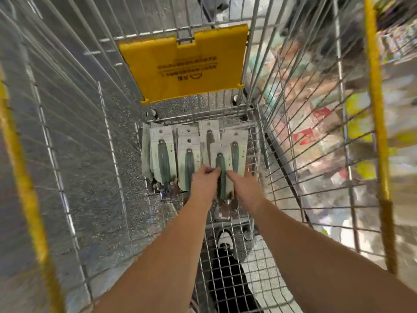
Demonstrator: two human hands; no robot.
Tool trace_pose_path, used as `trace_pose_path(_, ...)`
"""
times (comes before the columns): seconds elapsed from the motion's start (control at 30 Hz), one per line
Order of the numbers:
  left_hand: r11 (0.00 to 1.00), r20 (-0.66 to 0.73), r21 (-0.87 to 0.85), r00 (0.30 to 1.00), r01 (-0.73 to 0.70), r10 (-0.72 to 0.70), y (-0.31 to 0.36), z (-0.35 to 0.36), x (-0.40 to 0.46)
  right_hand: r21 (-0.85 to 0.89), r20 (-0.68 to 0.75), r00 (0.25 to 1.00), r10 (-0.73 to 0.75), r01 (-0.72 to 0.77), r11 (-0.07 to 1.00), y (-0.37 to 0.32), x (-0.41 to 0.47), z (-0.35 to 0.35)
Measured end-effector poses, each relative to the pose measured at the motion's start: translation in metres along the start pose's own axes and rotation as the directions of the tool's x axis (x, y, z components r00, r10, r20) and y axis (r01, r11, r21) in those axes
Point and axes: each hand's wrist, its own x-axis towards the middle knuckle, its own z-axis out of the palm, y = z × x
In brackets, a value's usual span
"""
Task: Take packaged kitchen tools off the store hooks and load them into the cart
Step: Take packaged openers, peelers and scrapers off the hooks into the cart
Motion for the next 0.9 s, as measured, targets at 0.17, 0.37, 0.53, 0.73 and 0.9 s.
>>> trace_pose_path(0.17,0.958,0.129,-0.214,0.978,0.191,-0.166,-0.007,-0.017,-0.064,0.303,0.101,0.989,0.111,-0.137,0.943,0.016,-0.074,-0.007)
trace_pose_path(0.37,0.926,0.426,-0.158,0.87,0.343,-0.25,-0.006,-0.057,-0.157,0.224,0.183,0.983,-0.025,-0.017,0.974,0.026,-0.173,-0.027)
trace_pose_path(0.53,0.936,0.564,-0.241,0.822,0.257,-0.081,-0.017,-0.093,-0.235,0.143,0.164,0.979,-0.124,0.101,0.985,0.03,-0.259,-0.046)
trace_pose_path(0.73,0.901,0.692,-0.293,0.721,0.319,-0.031,-0.019,-0.114,-0.358,0.277,0.041,0.968,-0.247,0.227,0.934,0.048,-0.363,-0.063)
trace_pose_path(0.9,0.964,0.672,-0.251,0.733,0.089,0.107,-0.026,-0.115,-0.437,0.197,-0.138,0.899,-0.415,0.436,0.878,0.069,-0.446,-0.077)
